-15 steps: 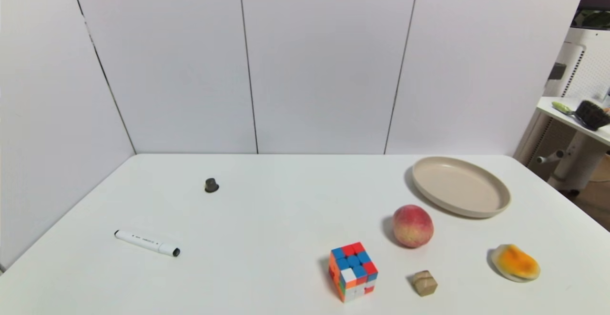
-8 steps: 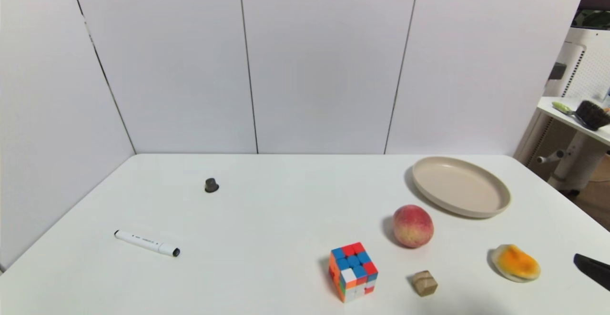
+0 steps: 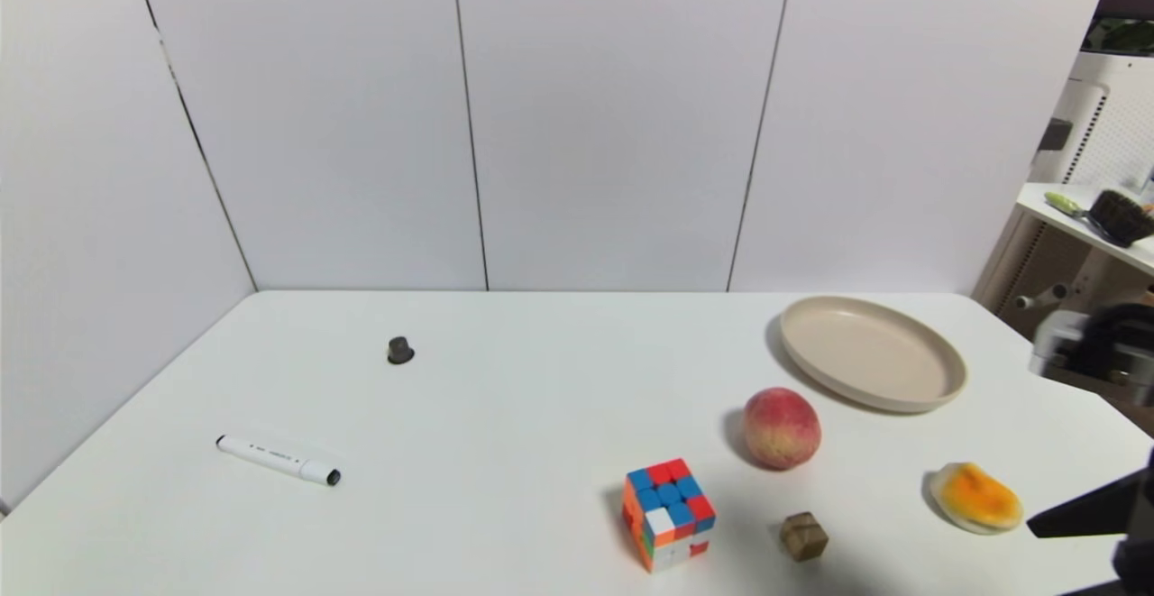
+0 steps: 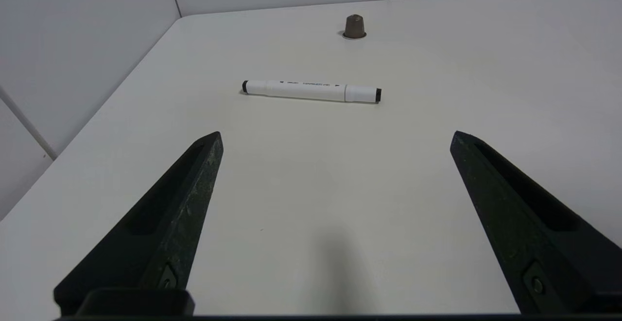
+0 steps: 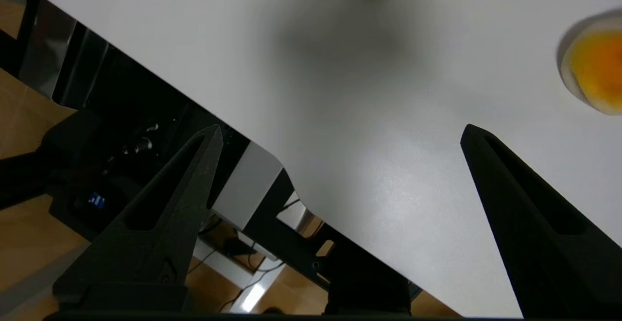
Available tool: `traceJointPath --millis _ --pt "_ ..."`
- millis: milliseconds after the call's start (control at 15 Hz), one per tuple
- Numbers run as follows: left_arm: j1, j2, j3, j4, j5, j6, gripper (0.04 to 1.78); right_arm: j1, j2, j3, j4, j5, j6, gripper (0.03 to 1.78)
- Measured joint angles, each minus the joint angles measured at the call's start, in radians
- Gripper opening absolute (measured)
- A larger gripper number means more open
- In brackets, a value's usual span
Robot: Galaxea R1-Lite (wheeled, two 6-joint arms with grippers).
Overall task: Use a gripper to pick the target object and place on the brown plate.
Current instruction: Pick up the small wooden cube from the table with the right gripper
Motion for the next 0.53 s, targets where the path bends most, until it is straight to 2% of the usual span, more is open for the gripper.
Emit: traceJointPath --millis 133,333,533 --pt "0.000 0.000 0.000 0.000 0.000 0.000 1.69 0.006 0.105 -0.056 0.012 0.009 0.037 1.69" --pt "0.000 0.000 0.000 0.000 0.000 0.000 1.69 0.010 0.219 -0.103 0.014 0.003 0.145 1.69" --pt "0.000 0.000 0.000 0.000 0.000 0.000 1.69 0.012 0.294 -0.136 0.015 -0.026 0.247 1.69"
